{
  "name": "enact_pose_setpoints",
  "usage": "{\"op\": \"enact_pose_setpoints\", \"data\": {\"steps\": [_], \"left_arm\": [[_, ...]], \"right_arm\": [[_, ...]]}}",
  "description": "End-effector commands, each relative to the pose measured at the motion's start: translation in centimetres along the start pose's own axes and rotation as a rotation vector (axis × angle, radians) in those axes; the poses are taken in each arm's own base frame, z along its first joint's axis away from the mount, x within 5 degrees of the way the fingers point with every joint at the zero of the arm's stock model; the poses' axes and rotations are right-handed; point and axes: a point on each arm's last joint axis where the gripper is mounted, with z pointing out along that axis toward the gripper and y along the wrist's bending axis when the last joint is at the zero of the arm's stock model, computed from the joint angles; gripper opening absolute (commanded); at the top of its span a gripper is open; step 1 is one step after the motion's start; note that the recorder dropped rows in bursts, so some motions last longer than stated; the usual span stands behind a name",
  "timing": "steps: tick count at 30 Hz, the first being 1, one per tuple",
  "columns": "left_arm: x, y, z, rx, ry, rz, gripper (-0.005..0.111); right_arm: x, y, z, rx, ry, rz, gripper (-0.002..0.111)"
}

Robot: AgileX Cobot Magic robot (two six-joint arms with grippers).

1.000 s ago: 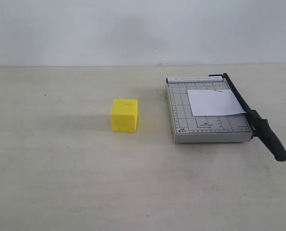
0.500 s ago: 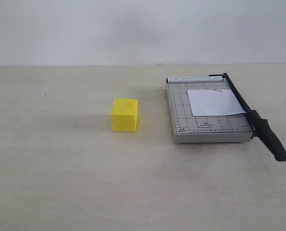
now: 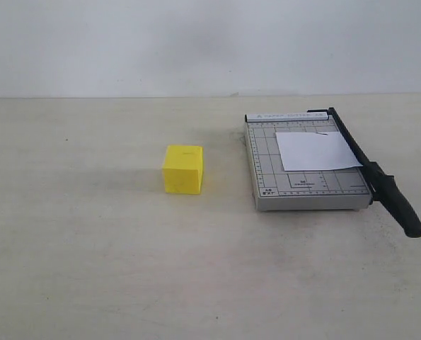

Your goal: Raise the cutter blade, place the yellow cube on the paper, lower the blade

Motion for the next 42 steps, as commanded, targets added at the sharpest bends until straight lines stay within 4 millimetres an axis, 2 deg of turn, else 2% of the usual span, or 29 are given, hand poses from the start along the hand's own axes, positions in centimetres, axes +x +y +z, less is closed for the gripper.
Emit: {"op": "enact_pose_setpoints", "data": {"steps": [1, 3, 5, 7, 9, 10, 13, 15, 17, 19, 21, 26, 32, 36, 38, 39, 42], "left_arm": [[0.1, 0.0, 0.0, -0.002, -0.002, -0.007, 0.004], [0.1, 0.0, 0.0, -0.002, -0.002, -0.007, 0.004], [0.1, 0.0, 0.0, -0.002, -0.002, -0.007, 0.004], [0.1, 0.0, 0.0, -0.002, -0.002, -0.007, 0.004], [0.1, 0.0, 0.0, -0.002, -0.002, -0.007, 0.004], [0.1, 0.0, 0.0, -0.002, -0.002, -0.007, 0.004], [0.1, 0.0, 0.0, -0.002, -0.002, -0.007, 0.004], [0.1, 0.0, 0.0, -0.002, -0.002, -0.007, 0.004], [0.1, 0.0, 0.0, -0.002, -0.002, -0.007, 0.004], [0.1, 0.0, 0.0, -0.002, -0.002, -0.007, 0.004], [0.1, 0.0, 0.0, -0.002, -0.002, -0.007, 0.004], [0.1, 0.0, 0.0, -0.002, -0.002, -0.007, 0.004], [0.1, 0.0, 0.0, -0.002, -0.002, -0.007, 0.004], [0.1, 0.0, 0.0, -0.002, -0.002, -0.007, 0.004], [0.1, 0.0, 0.0, -0.002, -0.002, -0.007, 0.004], [0.1, 0.0, 0.0, -0.002, -0.002, -0.007, 0.004], [0.1, 0.0, 0.0, -0.002, -0.002, -0.007, 0.004]], "right_arm": [[-1.7, 1.0, 0.3, -0.045, -0.110, -0.208, 0.000], [-1.8, 1.4, 1.5, -0.005, -0.007, -0.326, 0.000], [-1.3, 1.1, 3.5, 0.051, 0.121, -0.426, 0.000], [-0.1, 0.3, 6.1, 0.110, 0.316, -0.570, 0.000], [1.1, -0.4, 8.9, 0.155, 0.491, -0.607, 0.000], [1.6, -0.6, 11.2, 0.183, 0.592, -0.601, 0.000], [2.2, -0.7, 14.0, 0.211, 0.749, -0.591, 0.003], [2.4, -0.5, 15.4, 0.211, 0.879, -0.607, 0.015], [2.4, -0.2, 16.4, 0.213, 0.961, -0.605, 0.033], [1.8, 0.2, 17.6, 0.203, 0.951, -0.610, 0.055], [1.5, 0.5, 18.4, 0.205, 0.924, -0.598, 0.068], [2.5, -0.2, 19.2, 0.223, 0.940, -0.587, 0.065], [4.1, -1.5, 19.9, 0.237, 0.975, -0.596, 0.051], [4.4, -1.9, 19.8, 0.228, 0.935, -0.624, 0.050], [4.5, -2.0, 18.9, 0.228, 0.913, -0.628, 0.050], [4.4, -2.1, 17.6, 0.236, 0.857, -0.612, 0.050], [3.0, -1.7, 14.8, 0.250, 0.592, -0.491, 0.050]]}}
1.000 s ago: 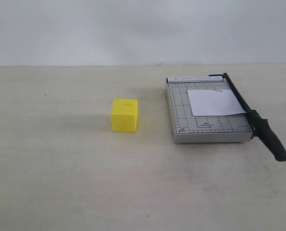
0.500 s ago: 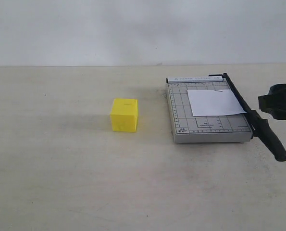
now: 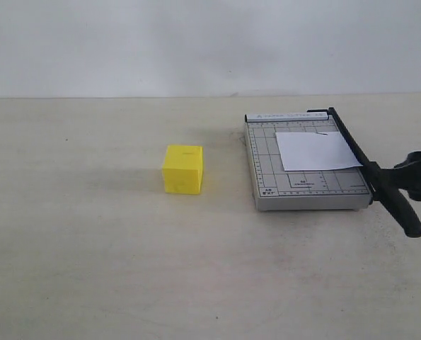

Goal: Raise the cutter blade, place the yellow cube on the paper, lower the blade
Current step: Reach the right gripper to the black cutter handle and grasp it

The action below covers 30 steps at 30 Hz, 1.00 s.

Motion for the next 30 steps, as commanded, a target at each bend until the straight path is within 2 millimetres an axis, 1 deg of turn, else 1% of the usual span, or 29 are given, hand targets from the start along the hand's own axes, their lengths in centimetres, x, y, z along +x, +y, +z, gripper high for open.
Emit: {"op": "enact_pose_setpoints", "data": {"steps": [1, 2, 3, 4, 5, 7, 8, 9, 10, 11, 13, 25, 27, 30], "left_arm": [[0.1, 0.0, 0.0, -0.002, -0.002, -0.007, 0.004], [0.1, 0.0, 0.0, -0.002, -0.002, -0.007, 0.004], [0.1, 0.0, 0.0, -0.002, -0.002, -0.007, 0.004], [0.1, 0.0, 0.0, -0.002, -0.002, -0.007, 0.004], [0.1, 0.0, 0.0, -0.002, -0.002, -0.007, 0.004], [0.1, 0.0, 0.0, -0.002, -0.002, -0.007, 0.004], [0.1, 0.0, 0.0, -0.002, -0.002, -0.007, 0.004], [0.1, 0.0, 0.0, -0.002, -0.002, -0.007, 0.004], [0.1, 0.0, 0.0, -0.002, -0.002, -0.007, 0.004], [0.1, 0.0, 0.0, -0.002, -0.002, -0.007, 0.004], [0.1, 0.0, 0.0, -0.002, -0.002, -0.007, 0.004], [0.1, 0.0, 0.0, -0.002, -0.002, -0.007, 0.004], [0.1, 0.0, 0.0, -0.002, -0.002, -0.007, 0.004], [0.1, 0.0, 0.0, -0.002, -0.002, -0.007, 0.004]], "right_arm": [[1.8, -0.6, -3.8, 0.029, -0.304, 0.135, 0.050], [2.2, -0.7, -4.4, 0.037, -0.361, 0.134, 0.050], [2.6, -0.9, -5.0, 0.055, -0.477, 0.129, 0.050], [2.6, -1.0, -5.0, 0.068, -0.509, 0.102, 0.050], [2.4, -1.0, -4.7, 0.080, -0.502, 0.059, 0.050], [2.0, -0.8, -3.6, 0.090, -0.459, -0.069, 0.052], [1.9, -0.6, -2.6, 0.092, -0.410, -0.166, 0.060], [2.0, -0.6, -2.0, 0.084, -0.365, -0.175, 0.066], [2.2, -0.5, -1.5, 0.073, -0.311, -0.162, 0.073], [2.4, -0.5, -1.4, 0.066, -0.289, -0.139, 0.073], [2.6, -0.5, -1.2, 0.056, -0.274, -0.086, 0.073], [3.2, -0.5, -1.0, 0.044, -0.199, -0.063, 0.073], [3.5, -0.5, -0.7, 0.043, -0.180, -0.064, 0.073], [4.1, -0.5, 0.2, 0.041, -0.127, -0.048, 0.073]]}}
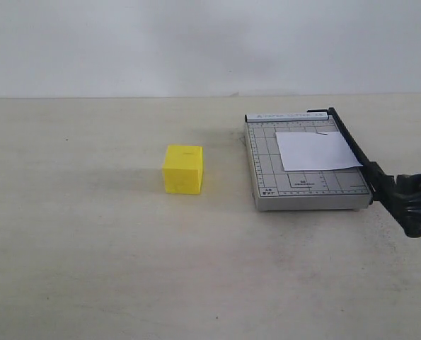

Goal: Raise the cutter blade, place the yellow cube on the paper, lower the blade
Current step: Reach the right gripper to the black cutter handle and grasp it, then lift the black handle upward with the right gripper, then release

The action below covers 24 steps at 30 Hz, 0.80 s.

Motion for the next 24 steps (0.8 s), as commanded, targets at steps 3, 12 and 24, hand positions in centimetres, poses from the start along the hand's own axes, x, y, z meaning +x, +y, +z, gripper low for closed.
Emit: {"op": "enact_pose_setpoints", "data": {"steps": [3, 12, 24], "left_arm": [[0.1, 0.0, 0.0, -0.002, -0.002, -0.007, 0.004], [0.1, 0.0, 0.0, -0.002, -0.002, -0.007, 0.004], [0.1, 0.0, 0.0, -0.002, -0.002, -0.007, 0.004]], "right_arm": [[1.3, 0.2, 1.7, -0.006, 0.089, 0.017, 0.073], [2.2, 0.2, 2.4, -0.008, 0.143, 0.015, 0.051], [0.8, 0.1, 1.6, -0.002, 0.050, 0.015, 0.000]]}}
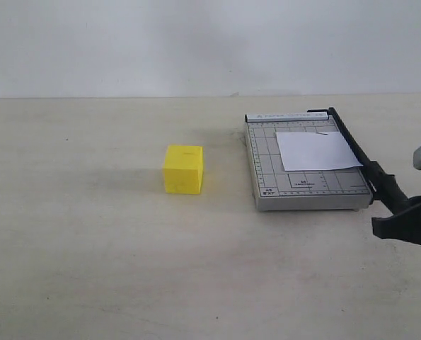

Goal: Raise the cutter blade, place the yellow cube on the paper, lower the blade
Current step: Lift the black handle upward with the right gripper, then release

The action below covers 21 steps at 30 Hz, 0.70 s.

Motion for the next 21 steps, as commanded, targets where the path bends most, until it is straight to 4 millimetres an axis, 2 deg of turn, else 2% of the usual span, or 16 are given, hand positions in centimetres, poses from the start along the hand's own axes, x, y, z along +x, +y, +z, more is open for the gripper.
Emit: {"op": "enact_pose_setpoints", "data": {"steps": [1, 7, 11, 21], "left_arm": [[0.1, 0.0, 0.0, -0.002, -0.002, -0.007, 0.004], [0.1, 0.0, 0.0, -0.002, -0.002, -0.007, 0.004], [0.1, 0.0, 0.0, -0.002, -0.002, -0.007, 0.004], [0.1, 0.0, 0.0, -0.002, -0.002, -0.007, 0.004]], "right_arm": [[-1.7, -0.5, -1.2, 0.031, -0.131, 0.026, 0.000], [-4.7, -0.8, -4.8, 0.047, -0.386, 0.035, 0.000], [-5.7, -0.9, -6.5, 0.055, -0.500, 0.039, 0.000], [-6.2, -1.0, -6.8, 0.064, -0.561, 0.039, 0.000]]}}
